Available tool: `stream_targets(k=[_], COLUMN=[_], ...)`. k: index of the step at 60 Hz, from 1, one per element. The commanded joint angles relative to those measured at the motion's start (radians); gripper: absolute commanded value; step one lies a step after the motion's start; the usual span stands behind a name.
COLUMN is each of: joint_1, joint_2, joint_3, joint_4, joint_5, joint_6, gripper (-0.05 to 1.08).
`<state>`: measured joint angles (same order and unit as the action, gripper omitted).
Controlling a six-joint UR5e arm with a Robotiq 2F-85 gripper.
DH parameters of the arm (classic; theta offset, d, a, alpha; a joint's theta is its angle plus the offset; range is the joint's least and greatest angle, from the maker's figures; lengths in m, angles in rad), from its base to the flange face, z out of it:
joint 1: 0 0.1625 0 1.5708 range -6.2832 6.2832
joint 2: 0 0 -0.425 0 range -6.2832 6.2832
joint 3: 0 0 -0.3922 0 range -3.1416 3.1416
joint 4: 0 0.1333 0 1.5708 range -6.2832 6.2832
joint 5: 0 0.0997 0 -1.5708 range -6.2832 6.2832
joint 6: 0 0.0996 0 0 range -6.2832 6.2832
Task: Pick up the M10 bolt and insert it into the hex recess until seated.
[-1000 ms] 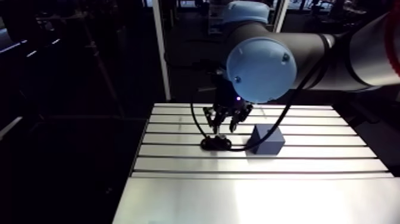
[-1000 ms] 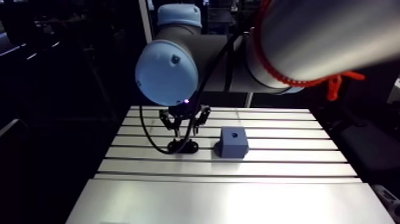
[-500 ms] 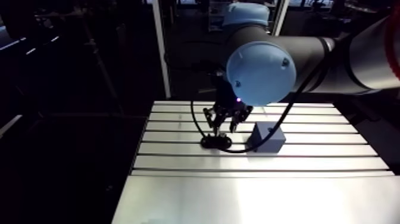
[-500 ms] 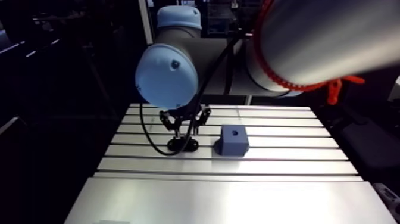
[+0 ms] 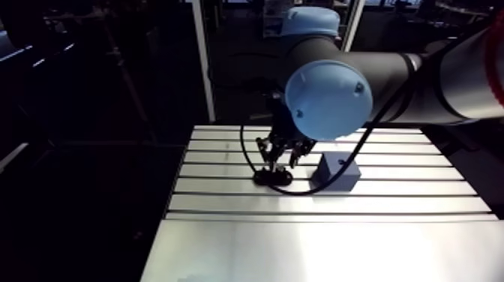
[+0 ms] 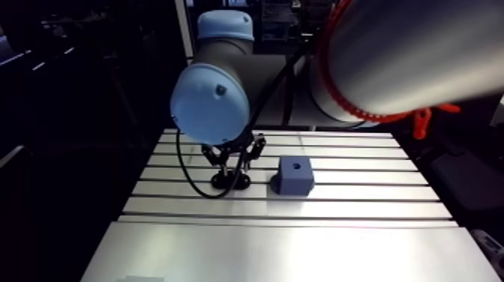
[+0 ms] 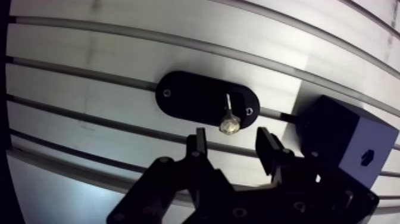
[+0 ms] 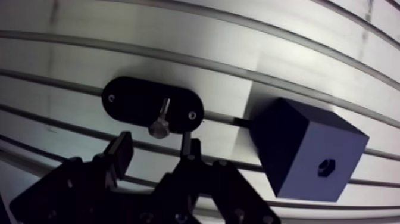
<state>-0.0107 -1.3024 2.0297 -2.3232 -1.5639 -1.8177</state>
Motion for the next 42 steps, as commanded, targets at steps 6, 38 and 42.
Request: stream_targets(k=[6,38,42], joint_1=[0.001,0.001,0.001], joint_2=[0.000,-0.001,-0.001], joint_3=[0.007,0.013,0.013], joint_4=[-0.008,-0.035,-0.035], joint_5=[0.000,-0.003,-0.003], joint_6=[0.007,0.018,0.018], gripper=[0.46,0.51,0.53])
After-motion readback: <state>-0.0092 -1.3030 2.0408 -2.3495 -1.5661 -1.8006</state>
